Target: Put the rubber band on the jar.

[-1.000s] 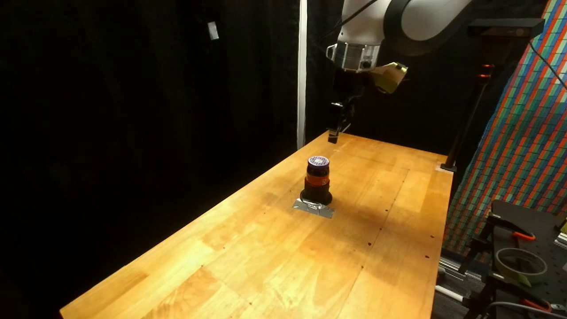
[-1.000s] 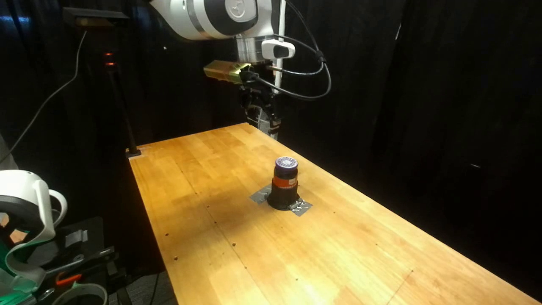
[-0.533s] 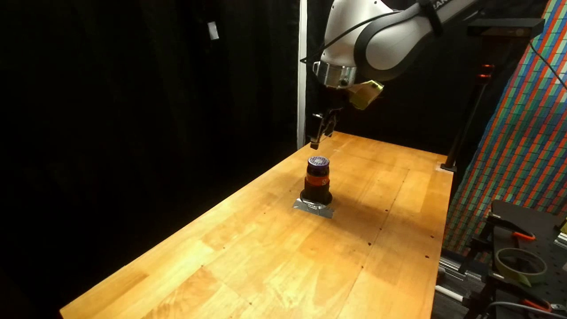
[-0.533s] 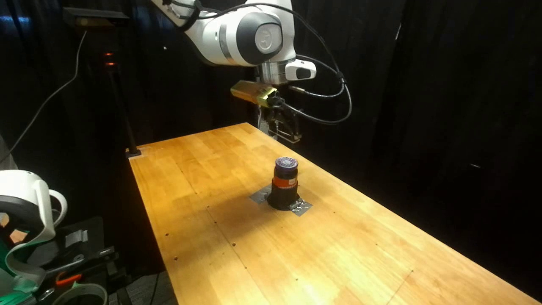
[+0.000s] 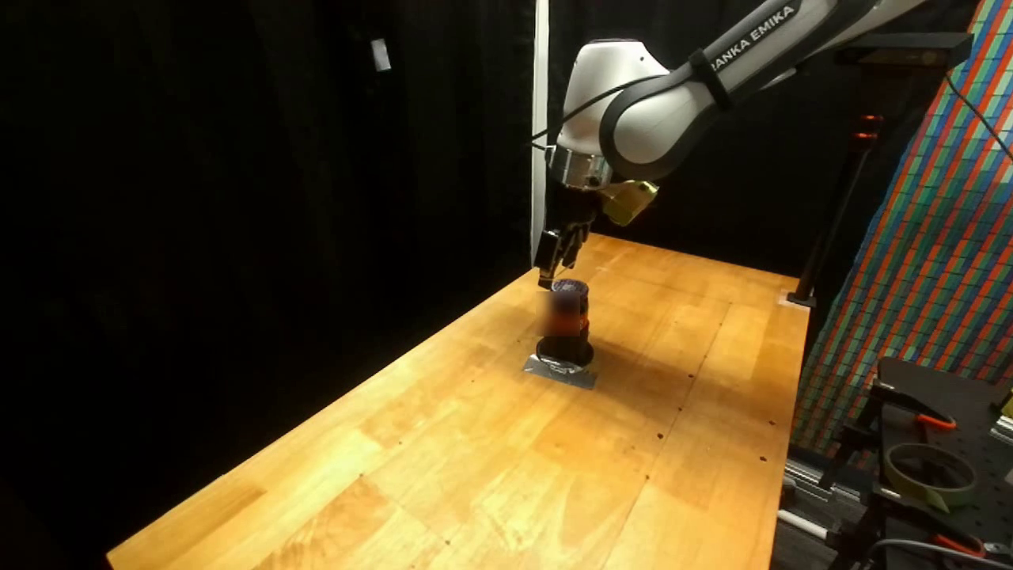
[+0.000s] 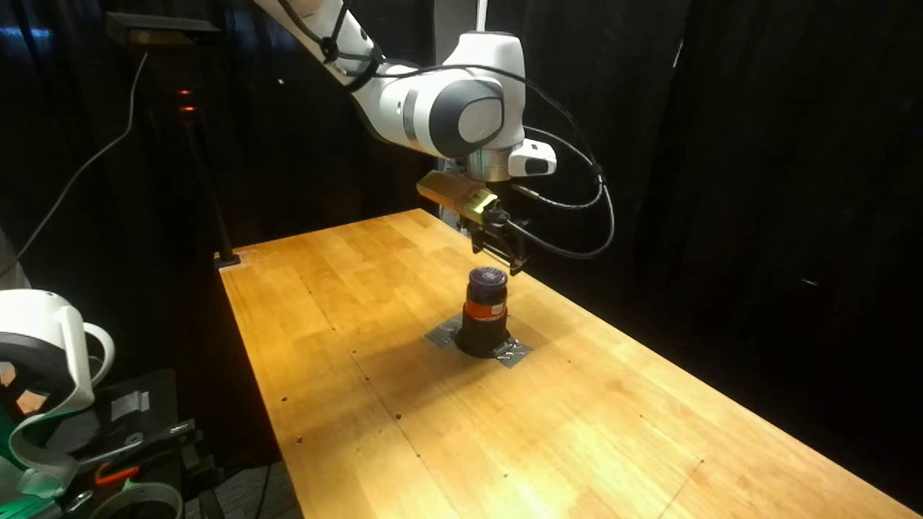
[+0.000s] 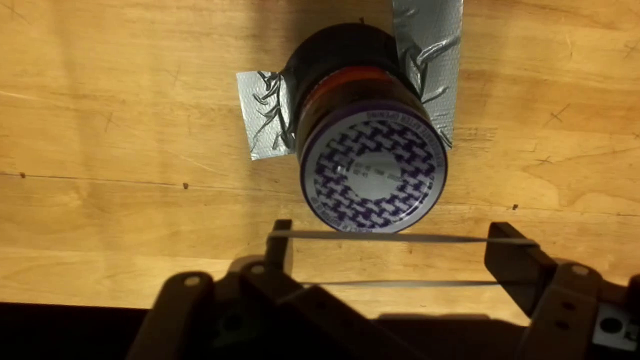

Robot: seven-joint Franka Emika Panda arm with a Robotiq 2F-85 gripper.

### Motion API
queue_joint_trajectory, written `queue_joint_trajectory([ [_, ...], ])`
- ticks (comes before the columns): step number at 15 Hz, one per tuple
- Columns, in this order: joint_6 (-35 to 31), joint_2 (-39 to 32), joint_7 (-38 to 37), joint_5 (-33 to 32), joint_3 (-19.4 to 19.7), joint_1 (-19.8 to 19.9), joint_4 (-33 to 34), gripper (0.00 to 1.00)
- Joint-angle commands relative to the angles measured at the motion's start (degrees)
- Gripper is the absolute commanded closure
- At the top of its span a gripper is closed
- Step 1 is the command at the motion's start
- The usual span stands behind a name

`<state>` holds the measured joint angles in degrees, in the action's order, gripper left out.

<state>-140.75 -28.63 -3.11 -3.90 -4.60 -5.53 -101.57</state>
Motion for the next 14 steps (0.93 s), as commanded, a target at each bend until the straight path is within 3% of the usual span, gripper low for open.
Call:
queue_joint_trajectory([
  [1, -1.53, -3.04, 3.22, 1.52, -0.15, 0.78, 2.67, 0.0],
  [8, 1.51, -5.15, 9.77, 5.71, -2.51, 3.74, 2.25, 0.0],
  [14, -5.41, -5.83, 10.04, 5.94, -2.24, 3.34, 1.35, 0.0],
])
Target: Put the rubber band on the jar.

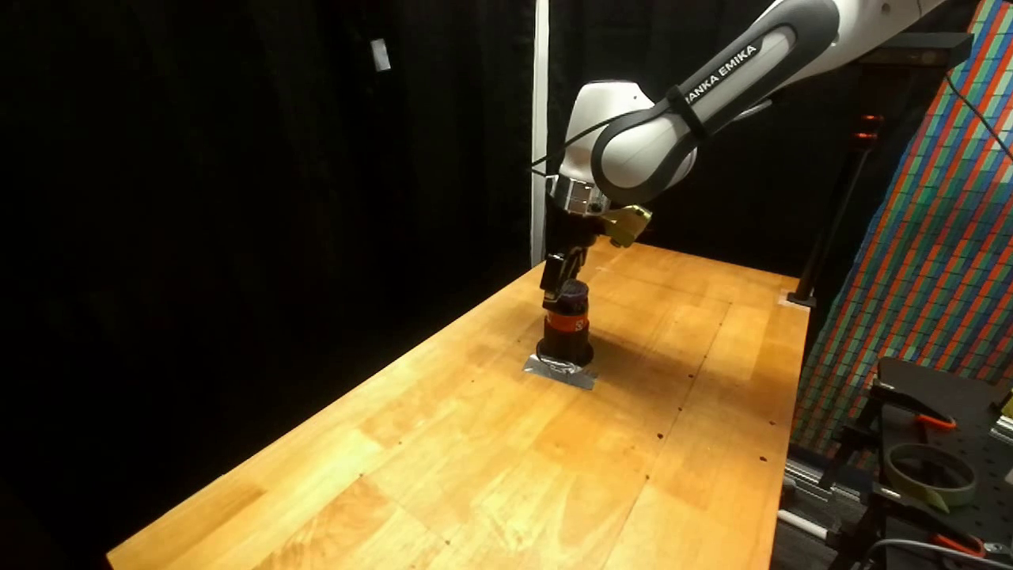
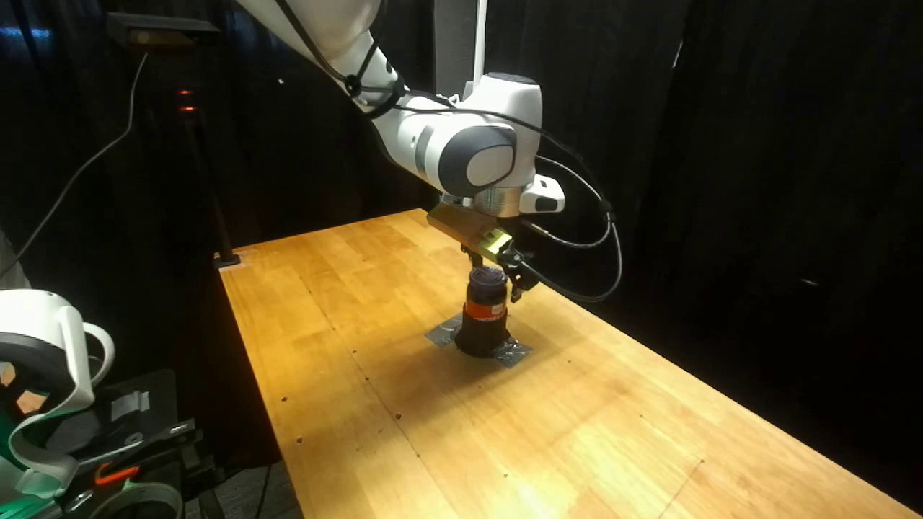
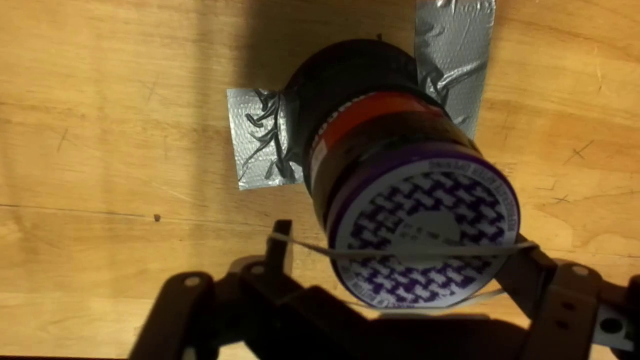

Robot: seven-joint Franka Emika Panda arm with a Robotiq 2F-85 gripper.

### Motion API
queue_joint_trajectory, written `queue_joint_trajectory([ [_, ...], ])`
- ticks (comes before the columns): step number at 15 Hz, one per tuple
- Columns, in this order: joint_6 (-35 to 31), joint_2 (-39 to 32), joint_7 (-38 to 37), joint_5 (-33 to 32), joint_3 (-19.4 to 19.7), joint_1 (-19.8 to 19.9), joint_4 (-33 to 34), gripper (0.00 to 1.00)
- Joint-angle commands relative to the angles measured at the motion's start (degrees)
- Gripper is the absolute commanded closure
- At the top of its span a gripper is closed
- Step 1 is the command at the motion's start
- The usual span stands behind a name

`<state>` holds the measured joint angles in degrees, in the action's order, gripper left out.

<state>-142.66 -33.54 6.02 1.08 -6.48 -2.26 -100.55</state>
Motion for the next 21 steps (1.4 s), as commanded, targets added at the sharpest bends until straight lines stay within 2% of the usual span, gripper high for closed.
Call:
queue_joint_trajectory([
  [1, -4.12, -1.12, 0.98, 1.12, -0.52, 0.17, 0.35, 0.0],
  [7, -3.12, -0.98, -0.2, -0.63, 0.76, -0.73, -0.6, 0.0],
  [15, -13.36, -1.66, -3.01, -2.37, 3.22, -2.48, -1.96, 0.0],
  [21, -7.92, 3.21, -2.07, -2.26, 3.14, -1.84, -7.65, 0.0],
])
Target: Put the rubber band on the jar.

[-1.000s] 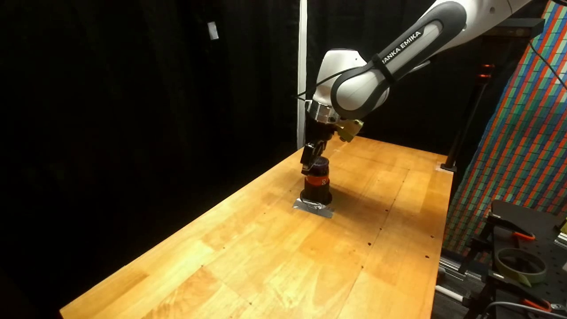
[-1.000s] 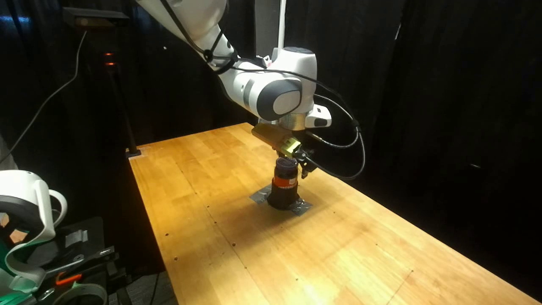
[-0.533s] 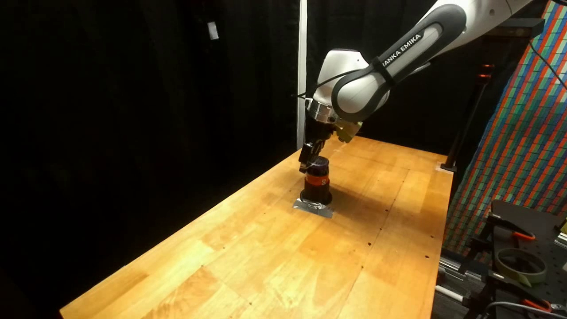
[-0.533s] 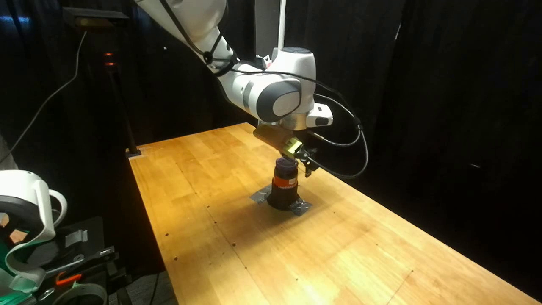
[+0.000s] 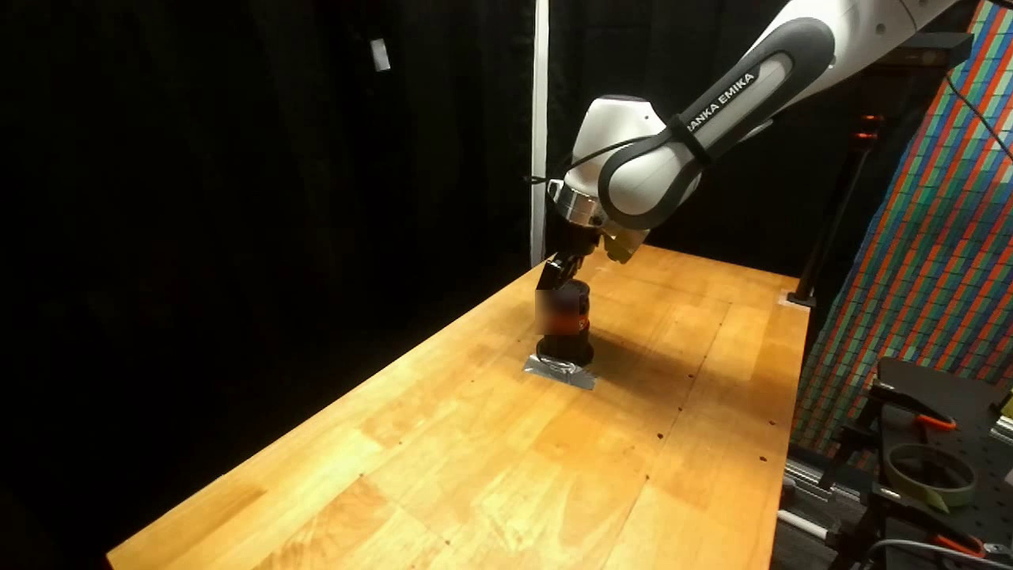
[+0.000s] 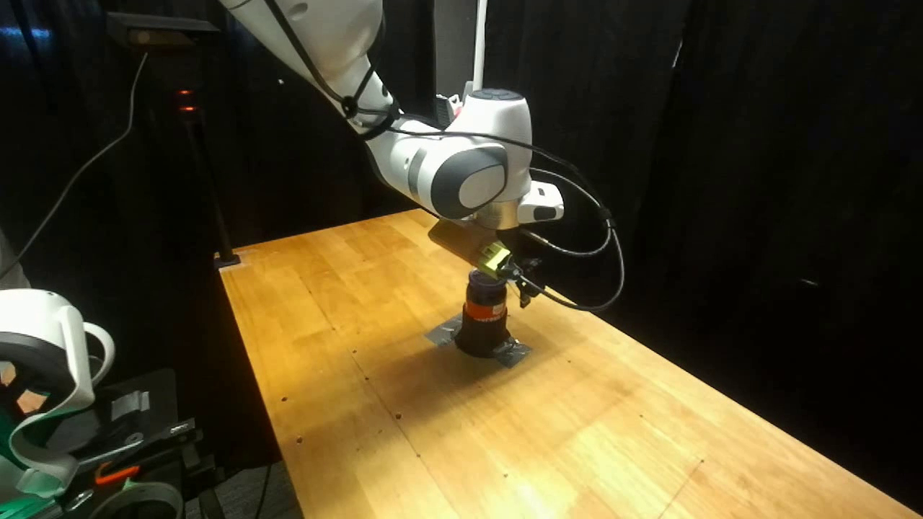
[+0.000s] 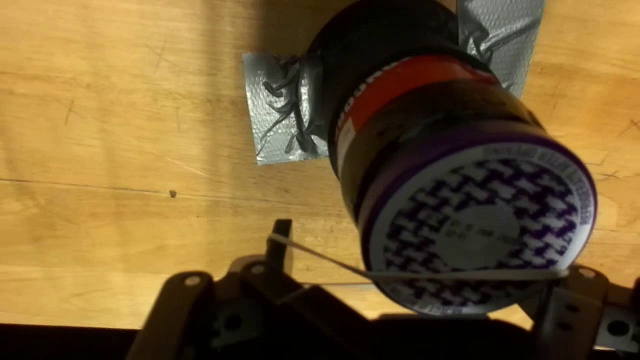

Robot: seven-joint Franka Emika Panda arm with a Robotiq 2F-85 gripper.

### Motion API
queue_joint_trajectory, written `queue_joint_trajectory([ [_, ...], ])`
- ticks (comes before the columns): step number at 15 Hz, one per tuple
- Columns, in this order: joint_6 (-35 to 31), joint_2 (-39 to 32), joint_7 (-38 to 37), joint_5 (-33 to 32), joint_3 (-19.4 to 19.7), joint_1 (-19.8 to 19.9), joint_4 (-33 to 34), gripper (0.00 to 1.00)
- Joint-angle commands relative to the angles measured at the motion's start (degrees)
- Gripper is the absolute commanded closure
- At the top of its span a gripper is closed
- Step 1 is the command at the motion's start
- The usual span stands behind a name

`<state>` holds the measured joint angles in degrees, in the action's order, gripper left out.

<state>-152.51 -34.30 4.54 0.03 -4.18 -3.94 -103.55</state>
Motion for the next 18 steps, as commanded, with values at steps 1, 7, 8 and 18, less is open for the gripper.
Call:
queue_joint_trajectory([
  [1, 2.26, 4.91, -0.6, -1.21, 0.87, -0.11, -5.65, 0.0],
  [7, 4.33, 9.54, 1.11, -0.23, -0.44, 0.75, -11.77, 0.0],
  [8, 4.9, 10.09, 1.3, -0.09, -0.54, 0.86, -12.46, 0.0],
  [18, -0.83, 14.9, 1.39, 0.22, -0.61, 1.26, -21.37, 0.42],
])
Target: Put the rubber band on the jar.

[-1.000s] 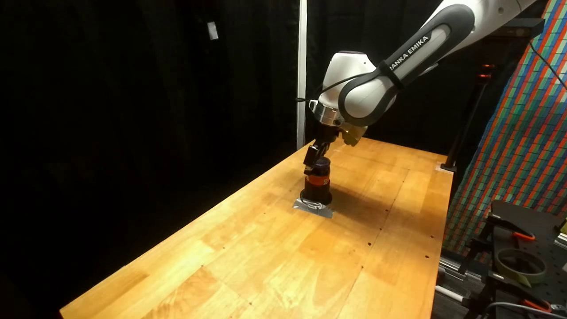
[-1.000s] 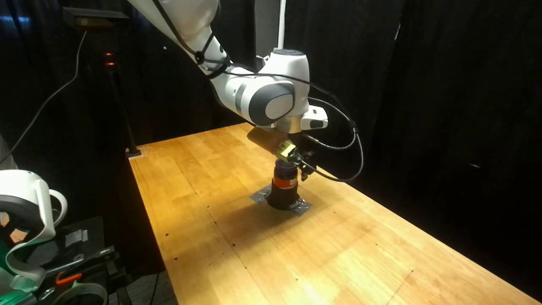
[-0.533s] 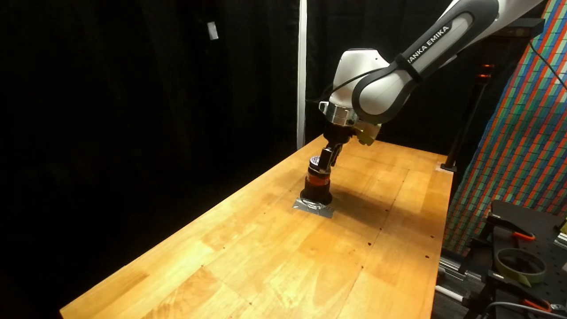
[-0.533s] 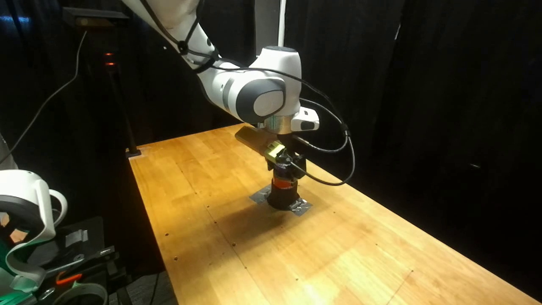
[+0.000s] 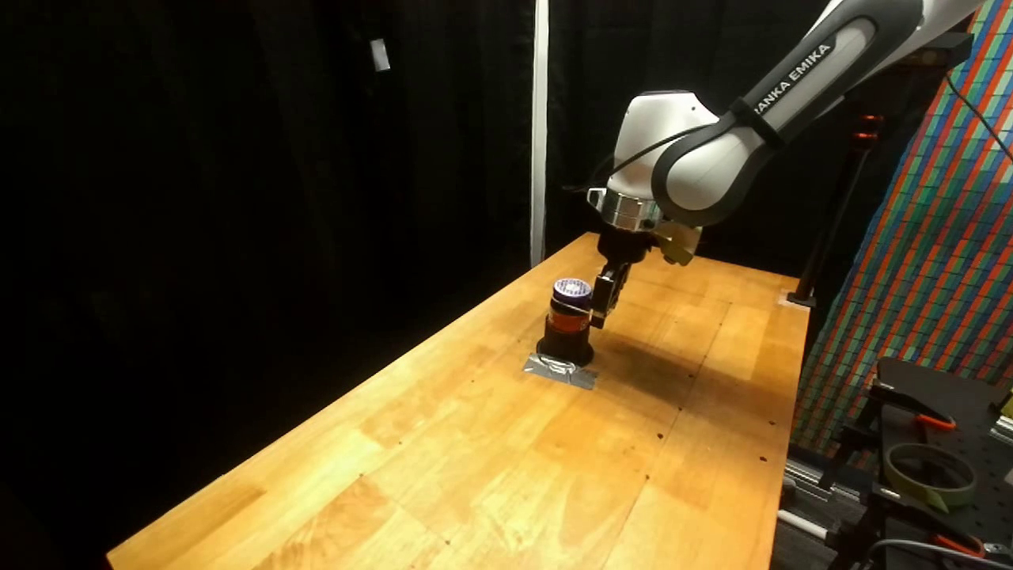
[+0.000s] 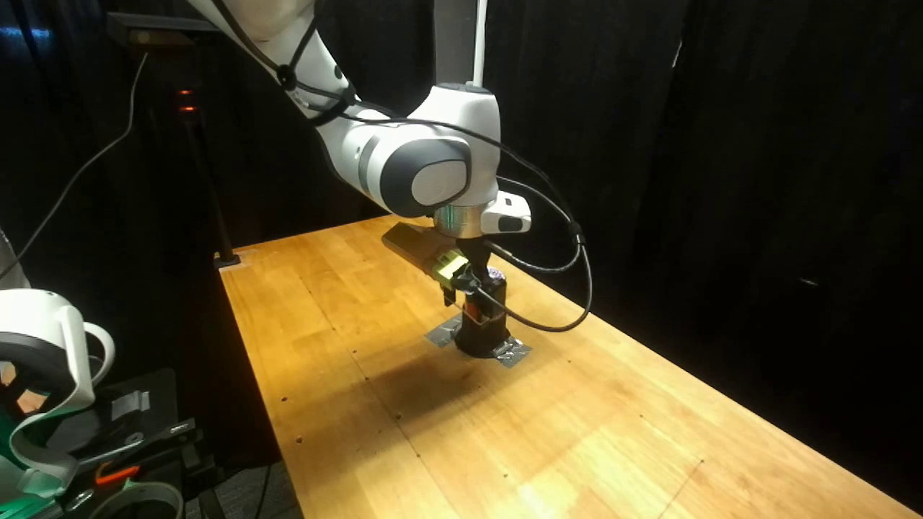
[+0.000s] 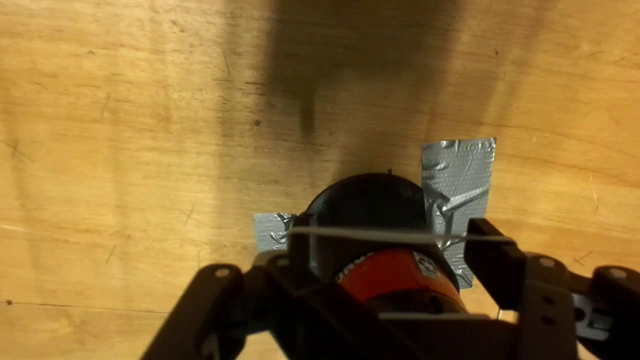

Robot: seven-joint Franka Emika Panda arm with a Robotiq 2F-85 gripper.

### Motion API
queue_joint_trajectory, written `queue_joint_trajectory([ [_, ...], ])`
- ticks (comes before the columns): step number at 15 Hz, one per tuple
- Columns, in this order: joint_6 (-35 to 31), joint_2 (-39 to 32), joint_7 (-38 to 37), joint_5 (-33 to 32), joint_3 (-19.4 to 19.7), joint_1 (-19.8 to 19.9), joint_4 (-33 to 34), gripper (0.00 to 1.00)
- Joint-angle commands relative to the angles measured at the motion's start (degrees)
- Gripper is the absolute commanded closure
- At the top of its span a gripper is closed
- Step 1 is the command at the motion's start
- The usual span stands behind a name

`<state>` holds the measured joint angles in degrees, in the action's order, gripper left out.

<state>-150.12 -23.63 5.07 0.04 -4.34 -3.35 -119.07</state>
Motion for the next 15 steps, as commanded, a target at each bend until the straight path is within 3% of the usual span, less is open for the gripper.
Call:
queue_joint_trajectory([
  [1, -4.26, 5.27, 1.15, 0.29, -0.66, 0.73, -7.47, 0.5],
  [5, -16.12, 10.25, 0.84, -0.3, -0.82, 0.25, -16.84, 0.81],
  [7, -22.25, 11.88, 0.66, -0.14, -1.1, 0.34, -20.76, 0.91],
  [10, -34.26, 13.43, 0.55, 0.83, -2.5, 1.2, -26.33, 0.96],
  [12, -42.81, 12.89, 0.9, 2.77, -6.84, 4.2, -28.86, 0.91],
  [15, -57.11, 10.56, -3.55, -2.68, -12.33, 8.91, -31.93, 0.87],
])
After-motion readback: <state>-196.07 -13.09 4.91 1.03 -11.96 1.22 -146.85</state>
